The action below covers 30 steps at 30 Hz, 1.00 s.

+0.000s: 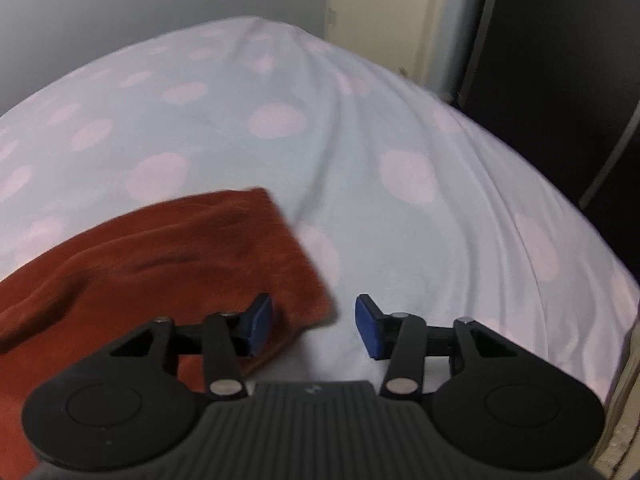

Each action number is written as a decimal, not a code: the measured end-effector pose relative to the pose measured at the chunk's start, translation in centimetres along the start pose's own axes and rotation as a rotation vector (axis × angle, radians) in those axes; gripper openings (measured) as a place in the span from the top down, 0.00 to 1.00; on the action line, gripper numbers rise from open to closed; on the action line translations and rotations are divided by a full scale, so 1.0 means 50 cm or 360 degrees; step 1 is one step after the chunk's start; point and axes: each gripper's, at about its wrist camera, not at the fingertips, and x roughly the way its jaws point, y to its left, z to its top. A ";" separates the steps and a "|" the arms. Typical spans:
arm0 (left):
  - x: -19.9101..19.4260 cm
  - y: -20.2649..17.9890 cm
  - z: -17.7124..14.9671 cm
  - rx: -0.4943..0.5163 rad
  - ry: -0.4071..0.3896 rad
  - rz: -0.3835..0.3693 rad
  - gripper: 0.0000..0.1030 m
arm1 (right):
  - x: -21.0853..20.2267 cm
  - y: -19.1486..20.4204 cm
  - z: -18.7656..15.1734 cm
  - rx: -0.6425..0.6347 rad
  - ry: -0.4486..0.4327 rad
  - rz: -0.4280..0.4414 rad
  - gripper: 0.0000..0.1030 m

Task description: Fold clothes

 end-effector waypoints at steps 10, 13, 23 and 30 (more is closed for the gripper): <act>-0.044 -0.023 -0.005 0.0074 -0.0051 -0.0065 0.47 | -0.109 0.247 -0.083 -0.0447 -0.0035 0.0568 0.57; -0.052 -0.020 -0.003 0.0068 -0.0063 -0.0092 0.47 | -0.102 0.327 -0.113 -0.0537 -0.0012 0.0648 0.57; -0.075 0.006 0.004 0.0001 -0.0091 -0.0159 0.46 | -0.103 0.372 -0.228 -0.0709 0.0187 0.0492 0.57; -0.134 0.036 0.014 0.0001 -0.0139 -0.0251 0.46 | -0.210 0.327 -0.250 -0.0542 0.0184 0.0522 0.56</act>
